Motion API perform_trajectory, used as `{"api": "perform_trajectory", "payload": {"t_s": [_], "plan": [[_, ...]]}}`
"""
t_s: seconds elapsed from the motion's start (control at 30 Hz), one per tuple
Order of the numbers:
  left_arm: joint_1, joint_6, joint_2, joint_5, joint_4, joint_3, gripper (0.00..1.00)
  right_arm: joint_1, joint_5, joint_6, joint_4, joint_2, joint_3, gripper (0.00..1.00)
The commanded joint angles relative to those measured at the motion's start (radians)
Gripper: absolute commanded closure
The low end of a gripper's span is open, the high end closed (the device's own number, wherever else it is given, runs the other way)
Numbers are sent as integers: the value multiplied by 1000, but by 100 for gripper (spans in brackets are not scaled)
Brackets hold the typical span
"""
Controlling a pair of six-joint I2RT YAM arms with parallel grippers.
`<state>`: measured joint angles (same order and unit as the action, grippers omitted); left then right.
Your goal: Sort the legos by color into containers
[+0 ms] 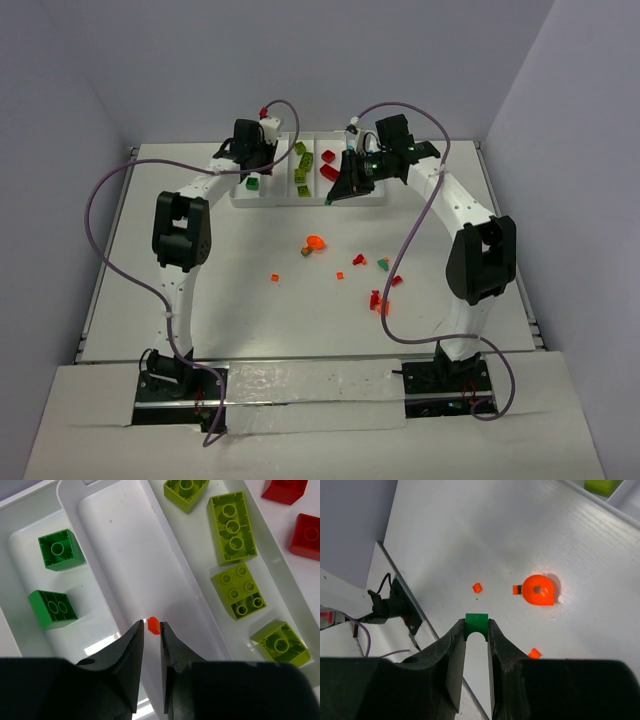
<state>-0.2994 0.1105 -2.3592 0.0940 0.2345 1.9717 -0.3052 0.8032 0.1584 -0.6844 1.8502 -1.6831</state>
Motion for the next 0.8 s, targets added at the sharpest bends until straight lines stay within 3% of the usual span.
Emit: {"api": "perform_trajectory", "payload": {"t_s": [0.0,0.07,0.17,0.27,0.33,0.43,0.5,0.57,0.77], "plan": [[13,-33,-19,13,-11,33,63,-13,-36,82,93,28,-80,100],[17,-38,-16,20,-2,41,58,-15,-43,104,113,37,-89,100],[23,-26,8,41,23,50,43,-17,-50,165,146,55,-104,100],[43,-61,94,152,26,21,42,-23,-52,203,190,64,-110,100],[66,-92,223,326,-16,-88,43,-30,-40,238,208,76,-115,100],[72,-152,384,472,-82,-241,42,-48,-22,296,241,97,-119,100],[72,-174,587,581,-152,-465,40,-57,12,354,270,142,-138,100],[71,-179,694,629,-185,-604,38,-65,29,409,288,171,-159,100],[72,-126,904,591,-126,-779,36,-109,33,571,334,277,-285,100]]}}
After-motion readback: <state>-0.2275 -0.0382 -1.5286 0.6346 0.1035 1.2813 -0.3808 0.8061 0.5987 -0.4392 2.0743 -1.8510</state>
